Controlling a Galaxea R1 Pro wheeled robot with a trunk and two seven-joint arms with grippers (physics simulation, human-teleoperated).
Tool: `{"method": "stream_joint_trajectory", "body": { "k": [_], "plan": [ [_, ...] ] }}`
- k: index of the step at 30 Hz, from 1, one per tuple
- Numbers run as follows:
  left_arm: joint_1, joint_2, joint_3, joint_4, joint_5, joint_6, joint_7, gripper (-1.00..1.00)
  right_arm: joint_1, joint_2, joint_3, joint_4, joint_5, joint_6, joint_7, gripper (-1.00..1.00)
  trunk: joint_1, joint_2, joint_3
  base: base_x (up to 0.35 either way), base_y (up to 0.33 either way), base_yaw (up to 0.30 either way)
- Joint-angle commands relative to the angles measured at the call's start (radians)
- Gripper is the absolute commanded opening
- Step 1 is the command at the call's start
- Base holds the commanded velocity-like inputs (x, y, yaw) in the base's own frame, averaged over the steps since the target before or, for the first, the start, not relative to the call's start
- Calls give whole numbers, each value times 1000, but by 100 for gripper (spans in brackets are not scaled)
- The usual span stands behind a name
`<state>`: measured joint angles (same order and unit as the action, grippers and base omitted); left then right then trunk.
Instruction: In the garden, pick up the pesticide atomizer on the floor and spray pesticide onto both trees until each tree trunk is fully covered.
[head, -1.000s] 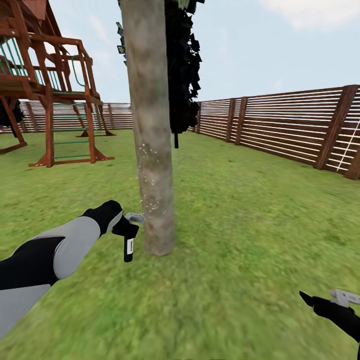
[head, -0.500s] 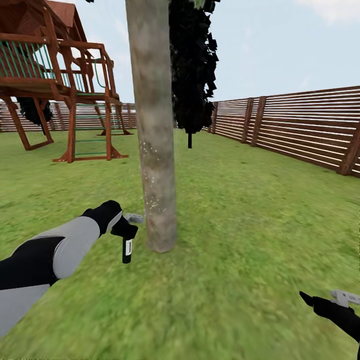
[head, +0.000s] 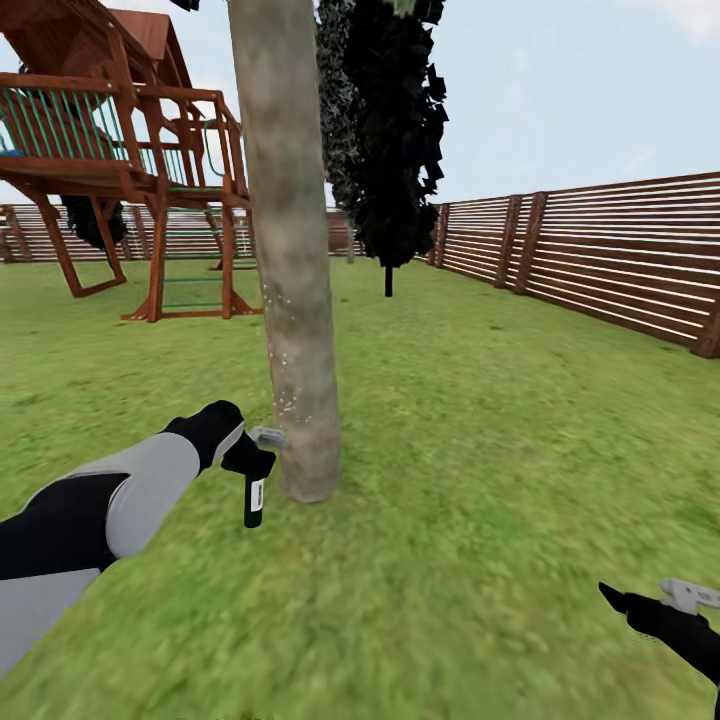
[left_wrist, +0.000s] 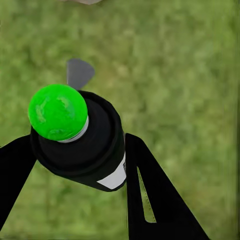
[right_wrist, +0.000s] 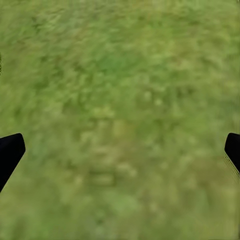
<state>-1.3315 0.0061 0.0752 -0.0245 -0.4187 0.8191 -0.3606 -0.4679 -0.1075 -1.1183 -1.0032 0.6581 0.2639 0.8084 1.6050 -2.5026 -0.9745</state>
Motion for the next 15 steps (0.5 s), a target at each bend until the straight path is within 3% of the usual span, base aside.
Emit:
{"method": "stream_joint_trajectory", "body": {
  "k": [1, 7, 15],
  "plan": [
    [0, 0, 0, 0, 0, 0, 0, -100, 0, 0, 0, 0, 0, 0, 0, 100, 0, 0, 0, 56, -348, 252],
    [0, 0, 0, 0, 0, 0, 0, -100, 0, 0, 0, 0, 0, 0, 0, 100, 0, 0, 0, 129, -336, 248],
    [0, 0, 0, 0, 0, -1, 0, -100, 0, -1, 0, 0, 0, 0, 0, 100, 0, 0, 0, 229, -276, 31]
  ]
}}
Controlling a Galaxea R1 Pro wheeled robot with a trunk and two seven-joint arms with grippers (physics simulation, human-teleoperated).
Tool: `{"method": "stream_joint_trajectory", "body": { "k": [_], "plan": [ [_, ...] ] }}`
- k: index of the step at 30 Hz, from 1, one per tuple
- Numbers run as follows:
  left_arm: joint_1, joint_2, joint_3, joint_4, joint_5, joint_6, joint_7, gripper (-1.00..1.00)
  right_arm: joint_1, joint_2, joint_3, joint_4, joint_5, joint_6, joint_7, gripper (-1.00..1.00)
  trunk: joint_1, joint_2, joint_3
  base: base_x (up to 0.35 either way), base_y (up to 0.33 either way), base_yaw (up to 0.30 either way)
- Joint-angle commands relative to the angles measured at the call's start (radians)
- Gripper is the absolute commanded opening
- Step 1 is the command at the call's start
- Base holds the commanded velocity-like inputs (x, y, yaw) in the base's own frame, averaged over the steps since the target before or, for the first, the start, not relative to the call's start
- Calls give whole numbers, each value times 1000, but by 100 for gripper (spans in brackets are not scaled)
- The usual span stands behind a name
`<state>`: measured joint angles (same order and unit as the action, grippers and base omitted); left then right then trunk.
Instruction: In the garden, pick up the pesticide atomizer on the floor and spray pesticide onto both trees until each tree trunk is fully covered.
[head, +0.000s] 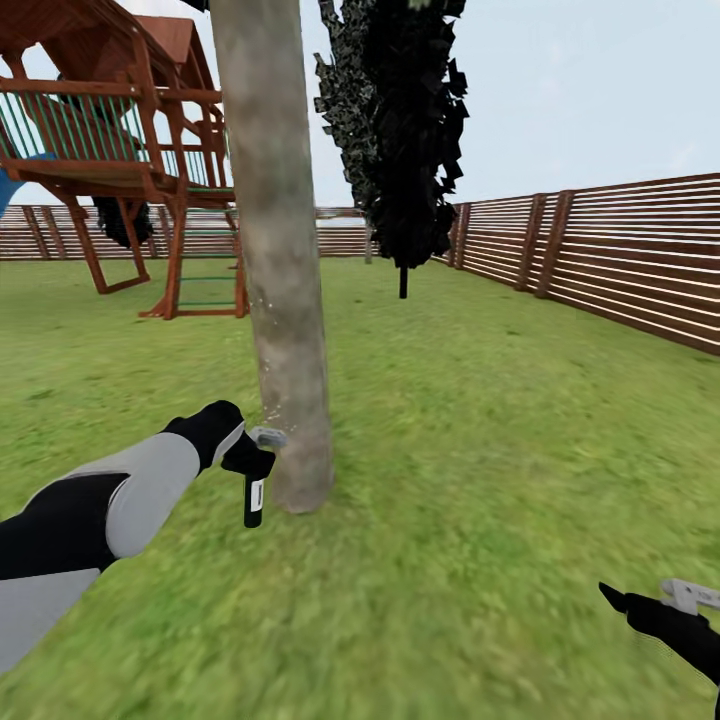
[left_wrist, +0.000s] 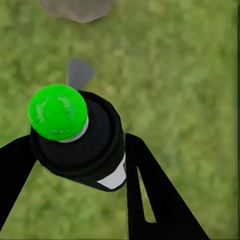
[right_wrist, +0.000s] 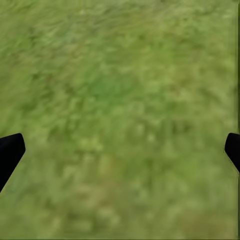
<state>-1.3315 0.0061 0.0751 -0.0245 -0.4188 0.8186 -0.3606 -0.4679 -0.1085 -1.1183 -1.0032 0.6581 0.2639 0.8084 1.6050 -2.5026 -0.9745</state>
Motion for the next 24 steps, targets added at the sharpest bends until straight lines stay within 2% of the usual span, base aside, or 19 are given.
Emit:
{"method": "stream_joint_trajectory", "body": {
  "k": [1, 7, 20, 24],
  "plan": [
    [0, 0, 0, 0, 0, 0, 0, -100, 0, 0, 0, 0, 0, 0, 0, 100, 0, 0, 0, 151, -287, 74],
    [0, 1, 0, 0, 0, 0, 0, -100, 0, 0, 0, 0, 0, 0, -1, 100, 0, 0, 0, 27, -249, 220],
    [0, 2, 0, 0, 0, 0, 0, -100, 0, 0, 0, 0, 0, 0, -2, 100, 0, 0, 0, 0, -9, 251],
    [0, 2, 0, 0, 0, 0, 0, -100, 0, 0, 1, 0, 0, 0, -1, 100, 0, 0, 0, 16, -65, 93]
  ]
}}
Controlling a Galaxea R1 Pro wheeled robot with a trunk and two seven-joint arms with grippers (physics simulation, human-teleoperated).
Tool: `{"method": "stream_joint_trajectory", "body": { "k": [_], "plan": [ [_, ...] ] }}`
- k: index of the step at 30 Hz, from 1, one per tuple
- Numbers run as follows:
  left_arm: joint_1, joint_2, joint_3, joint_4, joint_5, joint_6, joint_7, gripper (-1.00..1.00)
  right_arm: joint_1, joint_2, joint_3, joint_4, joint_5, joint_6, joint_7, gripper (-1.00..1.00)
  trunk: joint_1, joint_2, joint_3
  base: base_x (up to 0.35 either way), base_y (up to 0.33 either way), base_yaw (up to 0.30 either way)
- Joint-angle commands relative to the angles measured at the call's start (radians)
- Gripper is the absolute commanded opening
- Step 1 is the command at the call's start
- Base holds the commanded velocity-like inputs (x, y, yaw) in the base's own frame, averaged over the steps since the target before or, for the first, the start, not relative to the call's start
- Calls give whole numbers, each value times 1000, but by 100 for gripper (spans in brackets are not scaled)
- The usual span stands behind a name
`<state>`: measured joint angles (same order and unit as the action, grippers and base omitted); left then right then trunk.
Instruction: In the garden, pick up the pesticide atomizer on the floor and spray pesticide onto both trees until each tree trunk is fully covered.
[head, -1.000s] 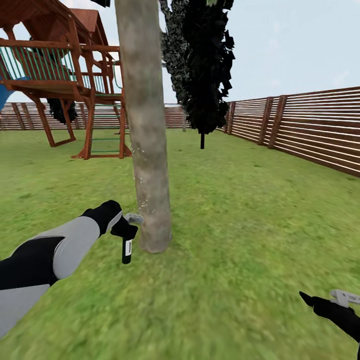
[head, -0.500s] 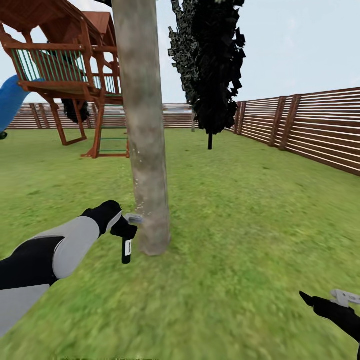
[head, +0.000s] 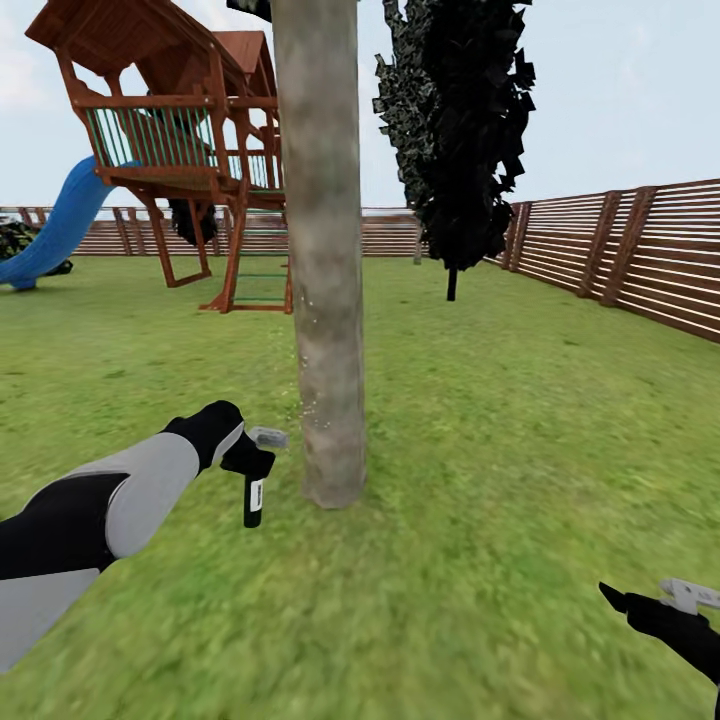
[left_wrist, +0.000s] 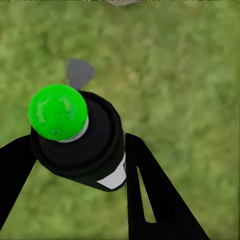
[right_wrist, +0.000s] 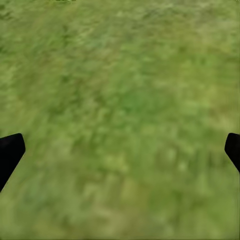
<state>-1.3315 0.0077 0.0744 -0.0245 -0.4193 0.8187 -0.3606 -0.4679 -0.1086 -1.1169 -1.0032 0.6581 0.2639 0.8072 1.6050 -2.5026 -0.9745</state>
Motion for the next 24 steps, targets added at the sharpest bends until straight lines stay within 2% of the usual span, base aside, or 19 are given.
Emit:
{"method": "stream_joint_trajectory", "body": {
  "k": [1, 4, 6, 8, 10, 24],
  "plan": [
    [0, 0, 1, 0, 1, 0, 0, -100, 0, 0, 0, 0, 0, 0, 1, 100, 0, 0, 0, 90, -212, 19],
    [0, 0, 1, 0, 1, 0, 0, -100, 0, 0, 0, 0, 3, 0, 1, 100, 0, 0, 0, 101, -277, 6],
    [0, 0, 0, 0, 1, 0, 0, -100, 0, 1, 0, 0, 32, 0, 1, 100, 0, 0, 0, 36, -312, 1],
    [0, 0, 0, 0, 1, 0, 0, -100, 0, 1, 0, 0, 77, 0, 1, 100, 0, 0, 0, 11, -320, 77],
    [0, 0, 0, 0, 1, 0, 0, -100, 0, 1, 1, 0, 90, 0, 0, 100, 0, 0, 0, 4, -322, 183],
    [0, 0, 1, 0, 2, 0, 0, -100, 0, 1, 2, 0, 98, 0, 0, 100, 0, 0, 0, 0, -332, 238]
  ]
}}
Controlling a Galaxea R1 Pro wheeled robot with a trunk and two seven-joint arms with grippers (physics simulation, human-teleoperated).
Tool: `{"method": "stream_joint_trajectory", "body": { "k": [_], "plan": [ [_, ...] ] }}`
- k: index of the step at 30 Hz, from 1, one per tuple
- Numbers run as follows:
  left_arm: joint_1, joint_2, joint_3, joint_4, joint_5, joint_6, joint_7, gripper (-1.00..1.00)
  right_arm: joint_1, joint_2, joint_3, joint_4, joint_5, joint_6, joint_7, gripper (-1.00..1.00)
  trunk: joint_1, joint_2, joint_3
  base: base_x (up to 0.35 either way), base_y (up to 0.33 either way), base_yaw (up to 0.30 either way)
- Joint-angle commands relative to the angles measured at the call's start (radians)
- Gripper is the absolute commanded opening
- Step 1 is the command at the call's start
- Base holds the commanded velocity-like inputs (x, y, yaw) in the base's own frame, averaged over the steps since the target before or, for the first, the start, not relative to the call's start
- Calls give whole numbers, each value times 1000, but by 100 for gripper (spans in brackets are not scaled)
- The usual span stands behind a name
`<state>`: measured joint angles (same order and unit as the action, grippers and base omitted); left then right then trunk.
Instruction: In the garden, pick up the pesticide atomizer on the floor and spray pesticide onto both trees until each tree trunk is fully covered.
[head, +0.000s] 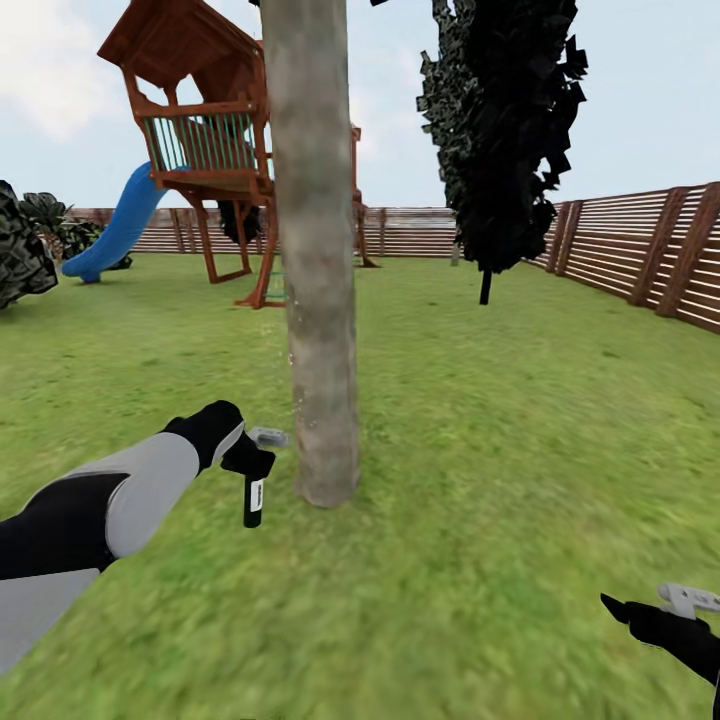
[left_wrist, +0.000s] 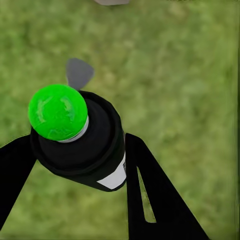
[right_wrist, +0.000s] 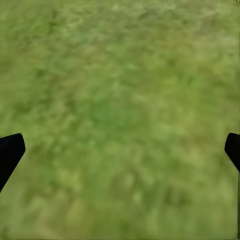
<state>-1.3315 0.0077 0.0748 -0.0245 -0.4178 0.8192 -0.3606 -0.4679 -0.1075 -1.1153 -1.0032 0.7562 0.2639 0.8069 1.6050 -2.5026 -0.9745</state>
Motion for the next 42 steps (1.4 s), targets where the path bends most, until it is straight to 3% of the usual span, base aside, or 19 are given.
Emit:
{"method": "stream_joint_trajectory", "body": {
  "k": [1, 10, 12, 15, 18, 27, 34, 42],
  "plan": [
    [0, 0, 0, 0, 0, 0, 0, -100, 0, 0, 0, 0, 0, 0, 0, 100, 0, 0, 0, 0, -346, 143],
    [-1, 0, 4, -12, 1, 1, -1, -100, 0, 0, -1, 1, -2, 0, 0, 100, 0, 0, 0, 0, -172, -36],
    [-1, 1, 5, -58, 1, 11, -1, -100, 0, 0, -1, 3, -2, 0, -1, 100, 0, 0, 0, 0, -2, -143],
    [-2, 1, 4, -231, -1, 152, -3, -100, 0, 0, -1, 4, -2, 0, -1, 100, 0, 0, 0, 0, 0, -26],
    [-4, 0, 3, -267, 0, 168, -3, -100, 0, 0, -2, 5, -3, 0, -2, 100, 0, 0, 0, 0, 0, -3],
    [-16, -3, 3, -278, 1, 173, -4, -100, 0, -1, -4, 5, -3, 0, -1, 100, 0, 0, 0, 0, 0, 0],
    [-92, -31, 3, -277, 2, 176, -4, -100, 0, 0, -5, 2, -4, 1, 3, 100, 0, 0, 0, 0, 0, -76],
    [-140, -31, 2, -276, 1, 178, -4, -100, 0, 0, -5, 0, -5, 2, 2, 100, 0, 0, 0, 0, 0, -44]
  ]
}}
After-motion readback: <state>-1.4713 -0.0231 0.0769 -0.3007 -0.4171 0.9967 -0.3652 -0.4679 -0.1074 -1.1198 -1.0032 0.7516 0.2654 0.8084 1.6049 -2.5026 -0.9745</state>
